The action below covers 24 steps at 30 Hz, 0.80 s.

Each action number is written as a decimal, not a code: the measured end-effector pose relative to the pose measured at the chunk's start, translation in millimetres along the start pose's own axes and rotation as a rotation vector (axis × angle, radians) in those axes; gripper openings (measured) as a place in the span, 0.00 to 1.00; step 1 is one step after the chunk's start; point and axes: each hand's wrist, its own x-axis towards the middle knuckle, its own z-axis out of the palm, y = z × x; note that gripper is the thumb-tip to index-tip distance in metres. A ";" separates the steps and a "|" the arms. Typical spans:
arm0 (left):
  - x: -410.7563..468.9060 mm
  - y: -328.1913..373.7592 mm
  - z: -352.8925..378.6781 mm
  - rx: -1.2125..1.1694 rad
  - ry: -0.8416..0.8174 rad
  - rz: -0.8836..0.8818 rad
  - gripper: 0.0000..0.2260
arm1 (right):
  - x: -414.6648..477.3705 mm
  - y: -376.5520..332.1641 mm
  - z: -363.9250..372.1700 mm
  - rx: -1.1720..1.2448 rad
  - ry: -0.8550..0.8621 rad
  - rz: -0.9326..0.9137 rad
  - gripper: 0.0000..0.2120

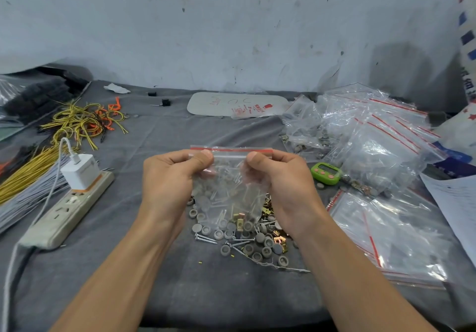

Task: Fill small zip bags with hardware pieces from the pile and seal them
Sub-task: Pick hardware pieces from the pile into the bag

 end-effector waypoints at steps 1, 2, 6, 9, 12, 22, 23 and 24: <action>0.6 0.1 -0.3 0.002 -0.002 -0.003 0.09 | -0.2 0.0 -0.8 0.019 0.002 0.001 0.07; 1.3 0.5 -1.4 0.002 -0.012 -0.015 0.10 | -0.3 -0.5 -1.8 0.020 0.001 -0.005 0.07; 4.1 1.3 -4.8 -0.030 -0.030 -0.036 0.12 | -1.1 -4.2 -5.6 -0.025 -0.027 -0.025 0.11; 5.2 0.3 -4.9 -0.044 -0.011 -0.016 0.12 | -0.8 -4.7 -7.4 -0.030 -0.046 0.007 0.11; 5.7 -0.9 -4.6 -0.018 -0.027 -0.008 0.11 | -0.2 -3.2 -7.7 -0.081 -0.023 -0.006 0.11; -5.1 -0.3 2.3 0.044 -0.146 0.041 0.02 | 0.1 8.9 1.9 -0.207 -0.065 -0.132 0.06; -6.5 -0.3 3.2 0.063 -0.189 0.044 0.02 | 0.0 11.1 3.6 -0.213 -0.071 -0.134 0.06; -6.6 -0.6 3.2 0.080 -0.219 0.043 0.03 | 0.3 13.1 5.1 -0.216 -0.073 -0.132 0.06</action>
